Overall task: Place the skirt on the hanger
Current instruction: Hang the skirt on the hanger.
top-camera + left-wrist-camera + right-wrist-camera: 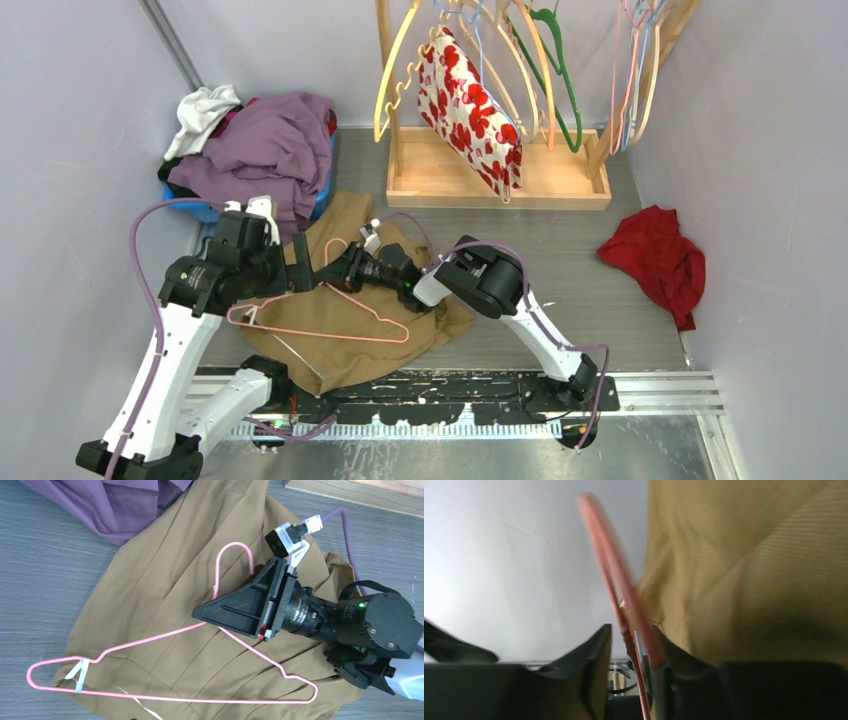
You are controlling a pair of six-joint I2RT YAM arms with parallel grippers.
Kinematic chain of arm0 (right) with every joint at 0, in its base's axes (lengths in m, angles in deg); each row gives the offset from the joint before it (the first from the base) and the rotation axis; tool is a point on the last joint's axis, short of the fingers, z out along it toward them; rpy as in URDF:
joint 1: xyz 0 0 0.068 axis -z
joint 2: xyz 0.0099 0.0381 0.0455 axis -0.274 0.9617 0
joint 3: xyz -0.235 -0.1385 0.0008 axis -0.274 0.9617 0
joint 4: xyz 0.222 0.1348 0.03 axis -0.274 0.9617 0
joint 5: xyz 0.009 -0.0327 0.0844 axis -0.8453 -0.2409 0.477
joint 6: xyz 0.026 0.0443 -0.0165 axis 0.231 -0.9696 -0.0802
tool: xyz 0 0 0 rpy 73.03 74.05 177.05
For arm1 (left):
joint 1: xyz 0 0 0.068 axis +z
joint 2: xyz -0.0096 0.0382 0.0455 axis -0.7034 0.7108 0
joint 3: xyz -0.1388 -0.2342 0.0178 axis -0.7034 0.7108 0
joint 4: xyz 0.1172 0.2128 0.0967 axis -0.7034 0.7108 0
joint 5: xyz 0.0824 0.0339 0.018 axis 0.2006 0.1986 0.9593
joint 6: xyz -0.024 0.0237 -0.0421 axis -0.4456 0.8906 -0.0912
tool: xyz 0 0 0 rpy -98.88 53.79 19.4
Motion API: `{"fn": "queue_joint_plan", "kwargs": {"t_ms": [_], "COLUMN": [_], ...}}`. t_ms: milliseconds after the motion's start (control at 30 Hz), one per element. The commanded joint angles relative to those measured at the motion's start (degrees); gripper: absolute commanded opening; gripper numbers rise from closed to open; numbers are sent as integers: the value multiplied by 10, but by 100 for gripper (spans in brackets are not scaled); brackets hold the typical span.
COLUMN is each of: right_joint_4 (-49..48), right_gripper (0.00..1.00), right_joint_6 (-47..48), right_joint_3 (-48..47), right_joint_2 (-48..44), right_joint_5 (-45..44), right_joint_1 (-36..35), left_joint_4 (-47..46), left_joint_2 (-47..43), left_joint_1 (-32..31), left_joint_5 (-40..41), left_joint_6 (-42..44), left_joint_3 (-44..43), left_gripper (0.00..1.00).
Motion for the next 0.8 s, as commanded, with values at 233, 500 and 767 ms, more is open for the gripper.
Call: {"fn": "queue_joint_plan", "kwargs": {"t_ms": [233,500,767], "right_joint_4": [590,787,892], "right_gripper": [73,100,100], "right_joint_6": [293,390,391], "right_joint_3": [-54,-43,133], "right_joint_2": [-171,-279,-527], "right_joint_5": [-67,-142,-292], "right_joint_1": [1,20,-12], "left_joint_4": [-36,-41,-62], "left_joint_2": [-4,-3,2], "left_joint_1": [1,1,1], "left_joint_5": [-15,-12,-37], "left_joint_6": [1,3,0], "left_joint_3": [-1,4,9], "left_gripper": [100,99,99]}}
